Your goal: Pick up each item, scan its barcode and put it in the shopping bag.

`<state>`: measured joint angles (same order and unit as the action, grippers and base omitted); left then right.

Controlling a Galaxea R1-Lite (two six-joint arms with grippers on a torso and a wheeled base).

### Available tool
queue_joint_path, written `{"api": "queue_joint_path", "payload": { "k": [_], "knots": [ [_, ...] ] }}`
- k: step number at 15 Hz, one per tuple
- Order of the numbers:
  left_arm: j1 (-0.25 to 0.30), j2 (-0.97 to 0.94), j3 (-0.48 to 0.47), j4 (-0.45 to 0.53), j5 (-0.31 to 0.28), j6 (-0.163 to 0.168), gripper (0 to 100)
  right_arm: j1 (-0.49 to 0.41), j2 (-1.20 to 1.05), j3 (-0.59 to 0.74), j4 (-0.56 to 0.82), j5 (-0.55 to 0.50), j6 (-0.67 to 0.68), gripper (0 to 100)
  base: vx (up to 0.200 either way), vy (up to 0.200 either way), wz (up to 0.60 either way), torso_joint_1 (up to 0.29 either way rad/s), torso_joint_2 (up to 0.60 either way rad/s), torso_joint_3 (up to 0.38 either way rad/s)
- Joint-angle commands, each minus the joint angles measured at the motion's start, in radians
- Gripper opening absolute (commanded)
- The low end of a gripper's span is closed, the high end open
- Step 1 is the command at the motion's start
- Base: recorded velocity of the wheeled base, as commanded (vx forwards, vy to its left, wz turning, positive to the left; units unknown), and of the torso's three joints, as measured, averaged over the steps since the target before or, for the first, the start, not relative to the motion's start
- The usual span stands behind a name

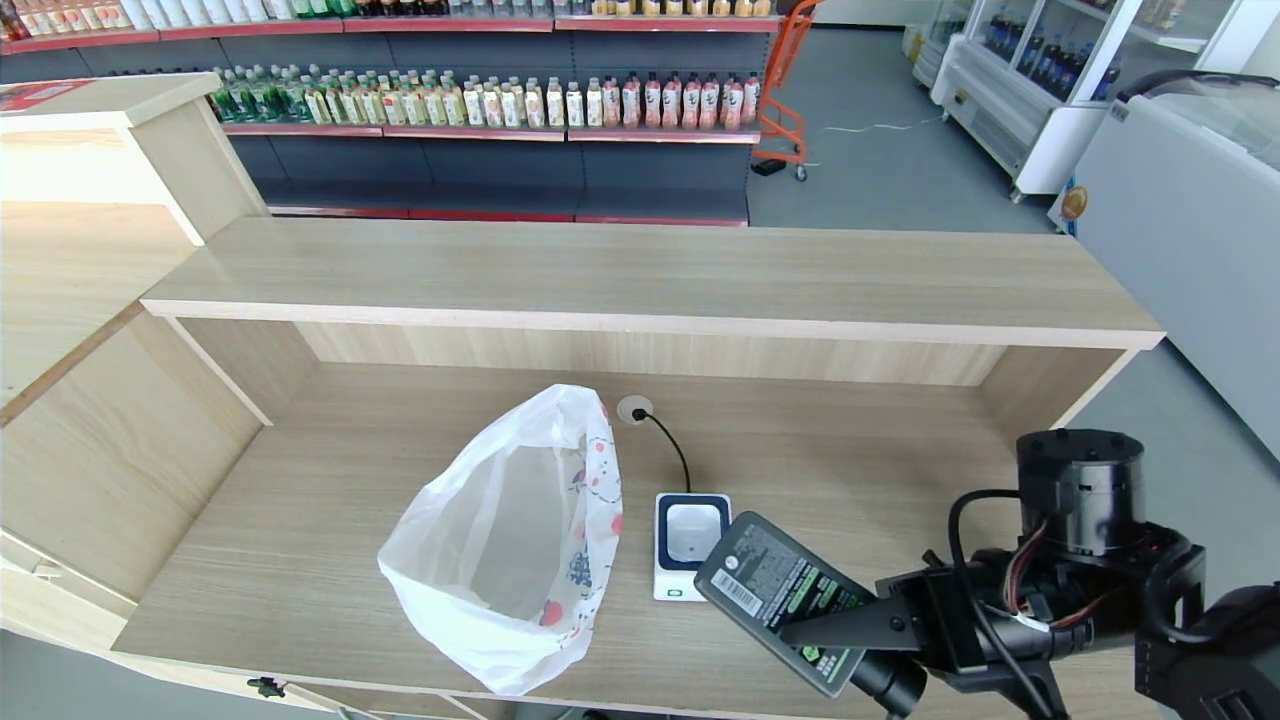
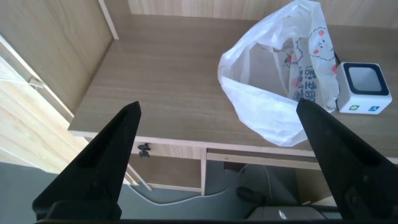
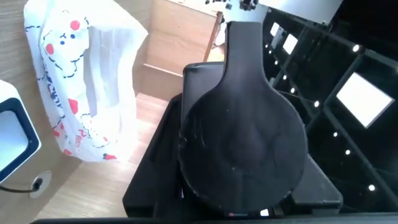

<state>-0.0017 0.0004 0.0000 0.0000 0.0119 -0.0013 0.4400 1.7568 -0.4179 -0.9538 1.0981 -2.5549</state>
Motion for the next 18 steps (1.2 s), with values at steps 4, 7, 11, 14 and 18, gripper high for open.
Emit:
{"api": "queue_joint_path", "payload": {
  "k": [4,7,11,14,18],
  "knots": [
    [0.0,0.0,0.0,0.0,0.0,0.0,100,0.009,0.036,-0.018,0.001,0.02,-0.001,0,0.0,0.0,0.0,0.0,0.0,0.0],
    [0.0,0.0,0.0,0.0,0.0,0.0,100,0.046,0.066,-0.055,0.007,0.032,0.001,0,0.0,0.0,0.0,0.0,0.0,0.0],
    [0.0,0.0,0.0,0.0,0.0,0.0,100,0.071,0.073,-0.067,0.007,0.046,0.002,0,0.0,0.0,0.0,0.0,0.0,0.0],
    [0.0,0.0,0.0,0.0,0.0,0.0,100,0.072,0.069,-0.065,0.007,0.048,0.002,0,0.0,0.0,0.0,0.0,0.0,0.0],
    [0.0,0.0,0.0,0.0,0.0,0.0,100,0.074,0.059,-0.048,0.007,0.048,0.001,0,0.0,0.0,0.0,0.0,0.0,0.0]
  ]
}}
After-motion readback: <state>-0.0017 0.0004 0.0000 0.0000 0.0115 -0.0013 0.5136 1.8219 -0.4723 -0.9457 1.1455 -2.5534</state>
